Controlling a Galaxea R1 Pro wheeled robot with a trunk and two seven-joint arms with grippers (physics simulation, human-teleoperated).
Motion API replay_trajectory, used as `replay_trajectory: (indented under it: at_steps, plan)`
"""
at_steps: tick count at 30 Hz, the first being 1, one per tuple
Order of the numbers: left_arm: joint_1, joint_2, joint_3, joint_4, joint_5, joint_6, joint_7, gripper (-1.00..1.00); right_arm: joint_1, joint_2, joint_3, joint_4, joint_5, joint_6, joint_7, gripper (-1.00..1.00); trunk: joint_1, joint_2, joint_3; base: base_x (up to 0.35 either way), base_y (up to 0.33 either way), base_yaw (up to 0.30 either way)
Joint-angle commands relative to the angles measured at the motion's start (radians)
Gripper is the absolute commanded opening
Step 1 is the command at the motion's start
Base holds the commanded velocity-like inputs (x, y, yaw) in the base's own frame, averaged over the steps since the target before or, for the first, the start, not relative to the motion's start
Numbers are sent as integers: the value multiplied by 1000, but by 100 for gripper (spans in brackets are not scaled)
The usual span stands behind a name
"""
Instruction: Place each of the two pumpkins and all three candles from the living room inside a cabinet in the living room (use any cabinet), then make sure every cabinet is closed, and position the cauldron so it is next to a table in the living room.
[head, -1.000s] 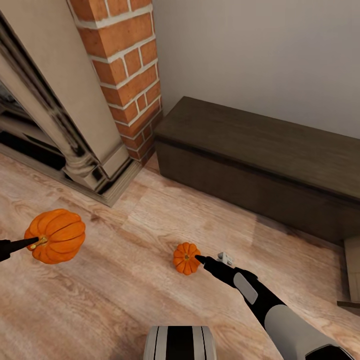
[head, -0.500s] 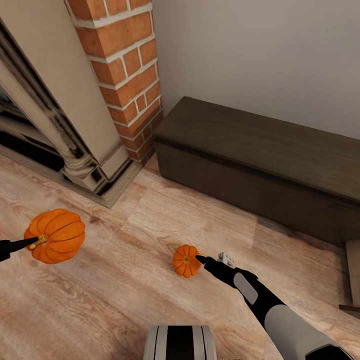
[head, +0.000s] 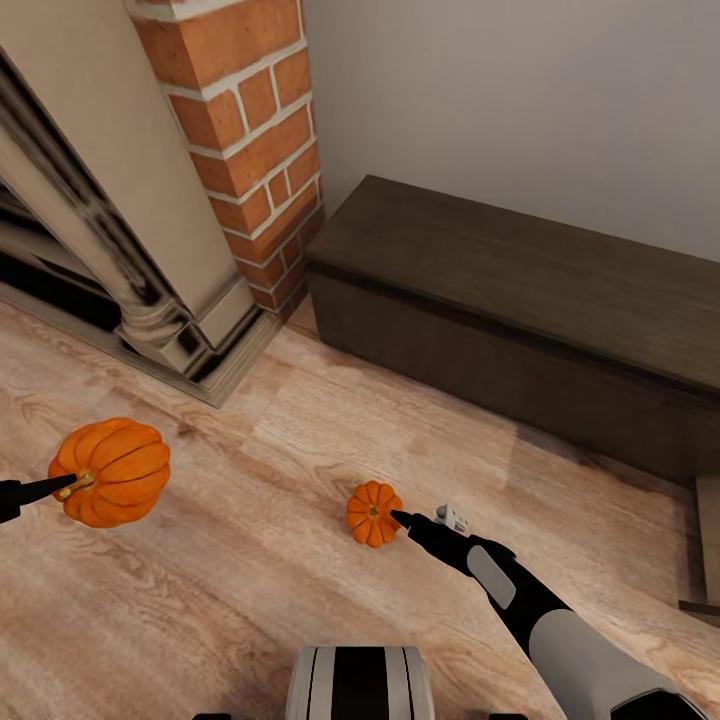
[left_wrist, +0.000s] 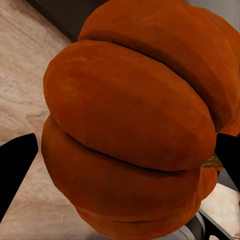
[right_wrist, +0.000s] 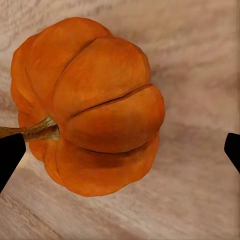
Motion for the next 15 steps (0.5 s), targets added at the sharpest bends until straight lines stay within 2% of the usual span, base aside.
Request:
replay_trajectory:
  at_steps: [1, 15]
  plan:
    - [0, 0, 0, 0, -1, 11, -5, -100, 0, -1, 4, -1, -6, 2, 0, 100, 0, 0, -1, 0, 0, 0]
    - [0, 0, 0, 1, 1, 11, -5, -100, 0, -1, 4, -1, -6, 2, 1, 100, 0, 0, -1, 42, 31, 0]
